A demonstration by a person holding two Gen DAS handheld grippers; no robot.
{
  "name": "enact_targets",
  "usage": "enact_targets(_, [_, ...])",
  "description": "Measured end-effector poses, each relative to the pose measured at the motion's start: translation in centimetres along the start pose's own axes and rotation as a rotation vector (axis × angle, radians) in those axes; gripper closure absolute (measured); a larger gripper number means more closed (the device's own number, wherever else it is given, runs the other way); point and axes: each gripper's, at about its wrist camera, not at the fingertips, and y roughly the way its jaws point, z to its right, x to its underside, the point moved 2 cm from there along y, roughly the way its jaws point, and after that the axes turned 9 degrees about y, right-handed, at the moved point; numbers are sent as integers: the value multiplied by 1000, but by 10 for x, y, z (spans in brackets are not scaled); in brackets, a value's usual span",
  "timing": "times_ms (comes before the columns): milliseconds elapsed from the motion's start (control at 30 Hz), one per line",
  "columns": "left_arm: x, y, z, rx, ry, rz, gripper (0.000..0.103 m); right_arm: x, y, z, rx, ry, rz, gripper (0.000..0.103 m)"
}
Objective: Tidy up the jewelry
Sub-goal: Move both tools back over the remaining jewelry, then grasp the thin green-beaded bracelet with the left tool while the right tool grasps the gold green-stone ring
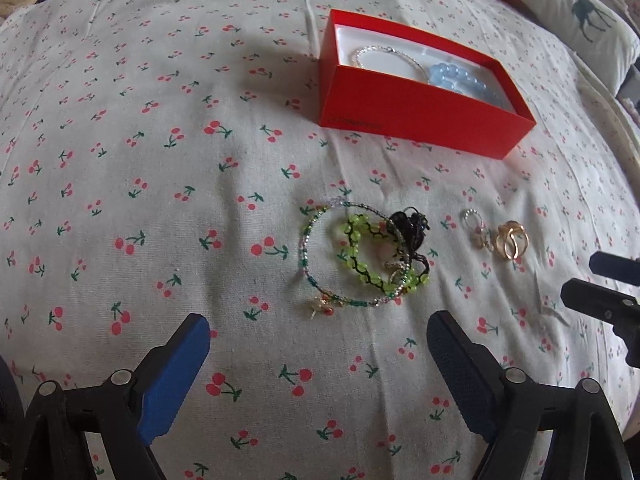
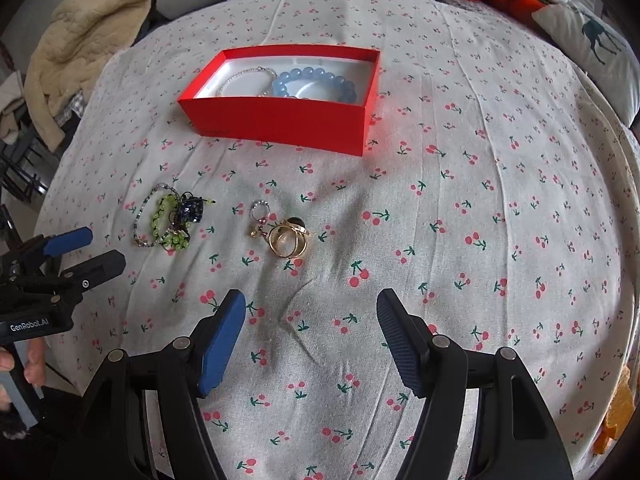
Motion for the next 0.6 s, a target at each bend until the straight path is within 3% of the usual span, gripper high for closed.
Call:
enact_targets(100, [-3, 0, -10, 45, -53, 12, 27, -2, 2, 6, -6, 36, -15, 32])
enact_targets(233, [-8, 6, -15, 59, -99, 9, 53, -1, 7, 9, 28, 60, -31, 32])
enact_targets(400, [-9, 26, -14, 48, -119, -45, 69, -2, 14, 1, 11, 49, -50, 32])
enact_targets(600, [-16, 40, -10, 4, -113, -52, 82, -6, 33, -9, 24, 47, -82, 32])
